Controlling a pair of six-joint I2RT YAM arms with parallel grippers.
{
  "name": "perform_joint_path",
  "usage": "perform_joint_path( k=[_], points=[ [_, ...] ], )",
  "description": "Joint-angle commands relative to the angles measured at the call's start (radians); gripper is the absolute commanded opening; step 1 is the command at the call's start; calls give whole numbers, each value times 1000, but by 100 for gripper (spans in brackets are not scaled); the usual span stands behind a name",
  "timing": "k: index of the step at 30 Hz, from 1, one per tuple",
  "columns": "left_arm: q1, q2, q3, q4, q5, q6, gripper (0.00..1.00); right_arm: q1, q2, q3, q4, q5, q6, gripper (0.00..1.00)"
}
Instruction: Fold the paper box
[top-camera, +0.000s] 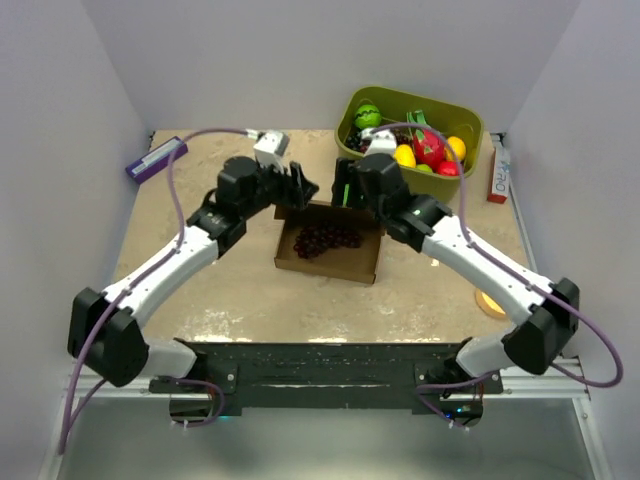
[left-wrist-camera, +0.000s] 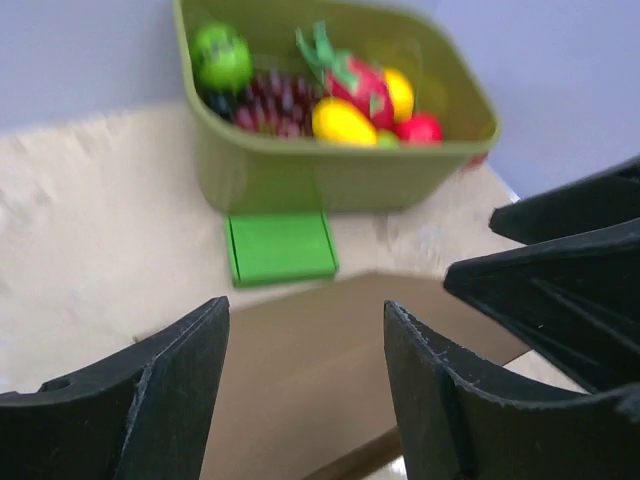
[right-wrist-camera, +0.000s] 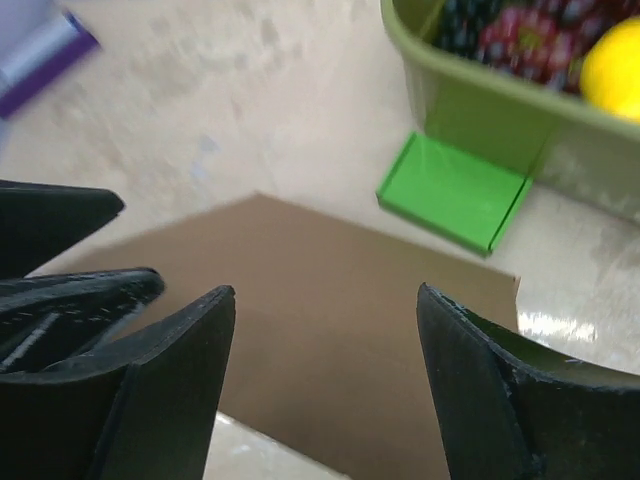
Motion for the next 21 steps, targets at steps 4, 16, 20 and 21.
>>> perform_joint_path(
  k=[4,16,20,21],
  points=[
    [-5,-11,-439,291,137,-116,64,0,5,-358,147,-190,134,72],
    [-8,-90,-567,277,92,-110,67,-2,22,-499,192,-215,173,77],
    [9,-127,-418,146,78,-45,72,-52,-38,-407,112,-216,115,89],
    [28,-137,-376,126,81,-42,75,-80,-47,-383,103,-250,92,90]
  ],
)
